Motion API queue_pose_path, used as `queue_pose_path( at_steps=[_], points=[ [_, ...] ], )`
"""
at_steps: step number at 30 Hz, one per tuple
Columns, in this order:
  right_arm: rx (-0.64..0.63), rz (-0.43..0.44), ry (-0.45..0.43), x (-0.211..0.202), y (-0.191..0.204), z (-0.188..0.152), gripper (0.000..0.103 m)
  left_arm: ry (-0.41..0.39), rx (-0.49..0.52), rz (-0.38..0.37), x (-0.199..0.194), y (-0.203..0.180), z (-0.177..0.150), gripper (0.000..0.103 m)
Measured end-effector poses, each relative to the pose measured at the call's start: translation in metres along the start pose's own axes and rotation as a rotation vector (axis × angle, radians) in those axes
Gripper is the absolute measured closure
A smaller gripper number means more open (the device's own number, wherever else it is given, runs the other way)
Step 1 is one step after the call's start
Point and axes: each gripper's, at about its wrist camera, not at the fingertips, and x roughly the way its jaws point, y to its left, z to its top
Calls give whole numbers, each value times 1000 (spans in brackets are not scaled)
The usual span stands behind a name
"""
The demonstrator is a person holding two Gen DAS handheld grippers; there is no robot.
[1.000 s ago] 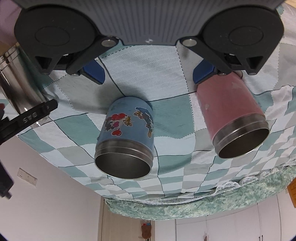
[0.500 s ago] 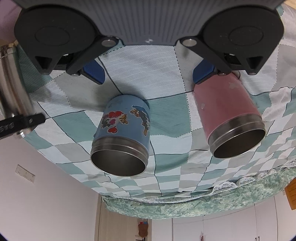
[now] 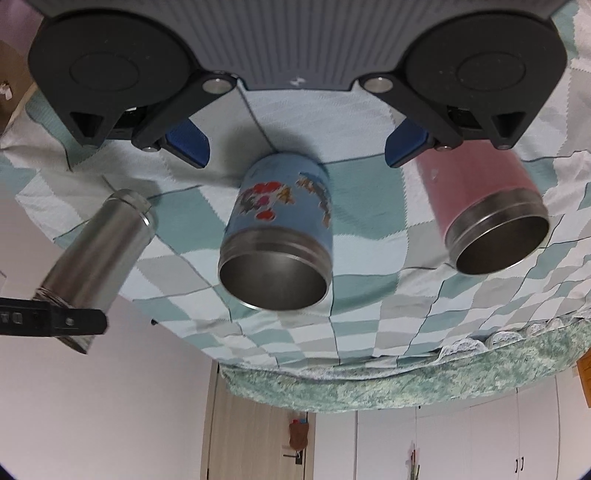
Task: Flip cup upright
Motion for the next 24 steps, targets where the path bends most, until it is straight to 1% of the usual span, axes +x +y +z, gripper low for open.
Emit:
queue_pose_path(
  at_steps=[4,13,16,19,21,24],
  points=[
    [12,3,-28,15,1,2,41,-7,3,-2,6,-4,4,0],
    [-35,-24,-70,43,13,0,41,-20,10,-15,11,-8,3,0],
    [-32,-29,-67,52,14,-4,41,-20,4,-14,13,-8,2,0],
    [-39,-34,-46,64,15,-12,41,-18,2,-15,13,-6,1,0],
    [-53,-33,-69,66,18,-16,41,-19,1,-16,13,-6,0,0],
    [-57,-34,-72,66,20,-18,41,-19,-2,-18,12,-6,-1,0]
  ],
)
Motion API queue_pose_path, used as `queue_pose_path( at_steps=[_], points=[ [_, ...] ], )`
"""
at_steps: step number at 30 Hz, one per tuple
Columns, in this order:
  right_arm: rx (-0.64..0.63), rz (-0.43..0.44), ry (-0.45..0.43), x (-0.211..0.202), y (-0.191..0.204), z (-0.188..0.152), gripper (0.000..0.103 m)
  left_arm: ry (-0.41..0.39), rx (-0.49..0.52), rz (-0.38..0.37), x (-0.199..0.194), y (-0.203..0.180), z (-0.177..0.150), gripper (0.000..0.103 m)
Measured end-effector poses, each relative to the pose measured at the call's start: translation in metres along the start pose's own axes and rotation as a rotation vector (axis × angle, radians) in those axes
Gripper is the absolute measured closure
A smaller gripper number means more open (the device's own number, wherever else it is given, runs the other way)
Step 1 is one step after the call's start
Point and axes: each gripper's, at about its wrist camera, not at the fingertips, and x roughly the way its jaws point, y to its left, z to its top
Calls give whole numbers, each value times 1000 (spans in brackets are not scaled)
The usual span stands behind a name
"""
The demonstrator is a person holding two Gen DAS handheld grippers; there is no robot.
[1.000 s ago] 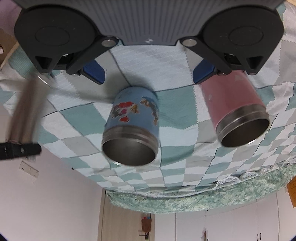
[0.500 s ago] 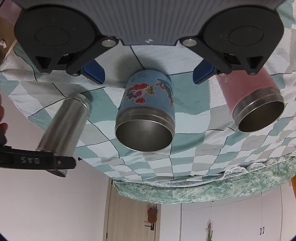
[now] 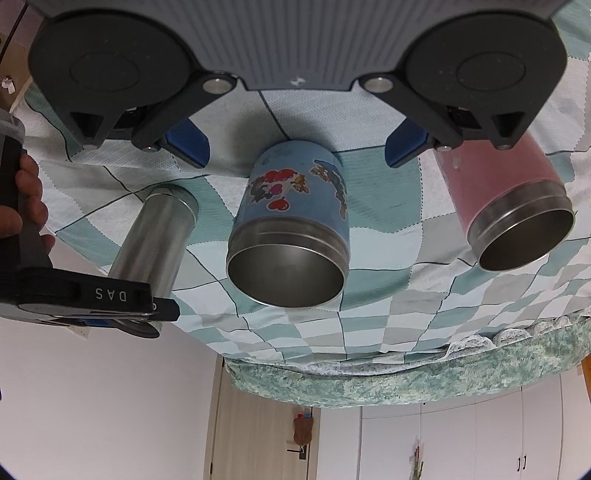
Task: Flip cup upright
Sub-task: 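Lower the silver cup upright onto the blanket and open the right gripper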
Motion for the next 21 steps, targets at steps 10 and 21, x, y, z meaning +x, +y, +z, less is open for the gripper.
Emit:
queue_pose_path(
  at_steps=[10,21],
  points=[
    [35,16,2,-9,-5,7,12,-12,2,-2,-5,1,1,0],
    [51,74,-97,-68,-2,-7,0,-58,-7,2,-37,-1,-5,0]
  ],
)
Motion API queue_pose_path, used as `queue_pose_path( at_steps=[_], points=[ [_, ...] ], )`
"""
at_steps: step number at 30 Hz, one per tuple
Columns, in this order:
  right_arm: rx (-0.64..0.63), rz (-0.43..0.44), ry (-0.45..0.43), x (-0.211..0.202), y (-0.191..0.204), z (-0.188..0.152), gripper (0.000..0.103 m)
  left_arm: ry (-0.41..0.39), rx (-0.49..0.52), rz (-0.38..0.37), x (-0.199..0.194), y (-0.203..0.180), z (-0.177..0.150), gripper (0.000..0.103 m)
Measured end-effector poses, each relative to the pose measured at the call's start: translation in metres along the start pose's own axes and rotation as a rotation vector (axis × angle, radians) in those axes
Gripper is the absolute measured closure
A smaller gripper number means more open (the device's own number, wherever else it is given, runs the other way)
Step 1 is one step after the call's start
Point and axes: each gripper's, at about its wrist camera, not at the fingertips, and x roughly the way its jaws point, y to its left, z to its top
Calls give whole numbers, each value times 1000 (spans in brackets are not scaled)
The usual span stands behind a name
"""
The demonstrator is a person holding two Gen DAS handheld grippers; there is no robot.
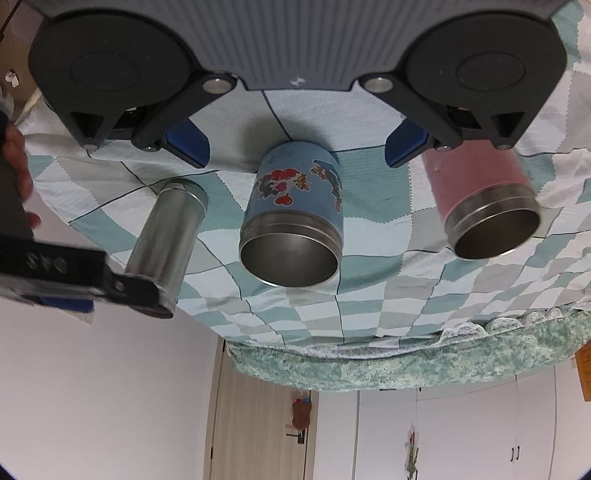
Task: Flip cup upright
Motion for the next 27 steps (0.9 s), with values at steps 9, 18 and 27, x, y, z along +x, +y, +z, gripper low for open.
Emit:
queue_pose_path(
  at_steps=[9,18,27],
  points=[
    [-18,14,-159,-94,20,-46,0,-159,-23,47,-62,3,-39,0],
    [-44,-8,-176,-145,38,-114,0,-326,-34,171,-97,-5,-115,0],
    [-8,-45,-204,-150,32,-142,0,-458,-49,241,-101,-12,-144,0]
  ],
)
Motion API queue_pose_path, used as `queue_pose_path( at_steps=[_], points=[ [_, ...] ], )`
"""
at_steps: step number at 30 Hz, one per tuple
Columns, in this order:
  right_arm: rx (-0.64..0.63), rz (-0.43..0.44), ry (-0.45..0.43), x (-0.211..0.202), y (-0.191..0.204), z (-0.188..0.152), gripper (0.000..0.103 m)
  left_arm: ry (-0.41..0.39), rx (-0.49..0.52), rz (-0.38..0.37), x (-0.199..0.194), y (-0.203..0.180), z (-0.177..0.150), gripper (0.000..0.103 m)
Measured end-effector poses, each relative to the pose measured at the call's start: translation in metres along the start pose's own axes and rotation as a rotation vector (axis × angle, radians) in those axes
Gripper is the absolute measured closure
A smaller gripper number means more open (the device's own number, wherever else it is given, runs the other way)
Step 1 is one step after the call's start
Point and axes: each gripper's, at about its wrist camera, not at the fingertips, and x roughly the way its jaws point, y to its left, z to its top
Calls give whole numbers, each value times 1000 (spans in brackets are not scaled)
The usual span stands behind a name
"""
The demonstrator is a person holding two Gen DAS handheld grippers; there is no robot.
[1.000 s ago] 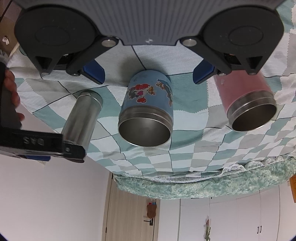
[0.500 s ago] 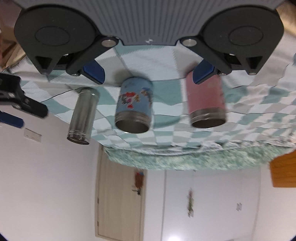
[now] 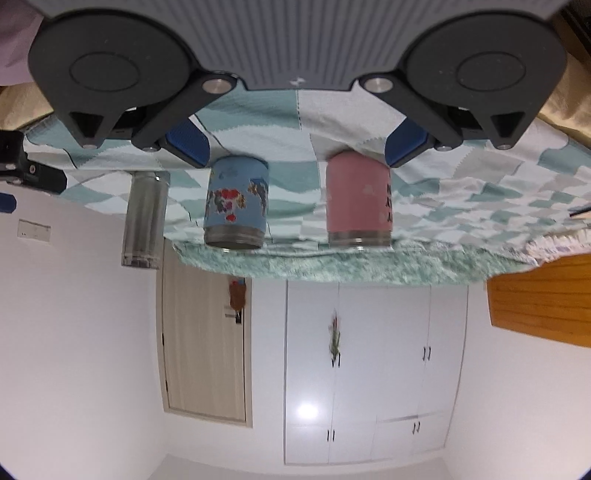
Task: Flip cup upright
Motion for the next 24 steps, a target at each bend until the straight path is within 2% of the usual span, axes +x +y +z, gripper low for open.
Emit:
queue_pose_path(
  at_steps=[24],
  points=[
    [-9,-22,-27,0,-2,-3,0,-25,13,4,-2,-4,-6,0]
  ],
)
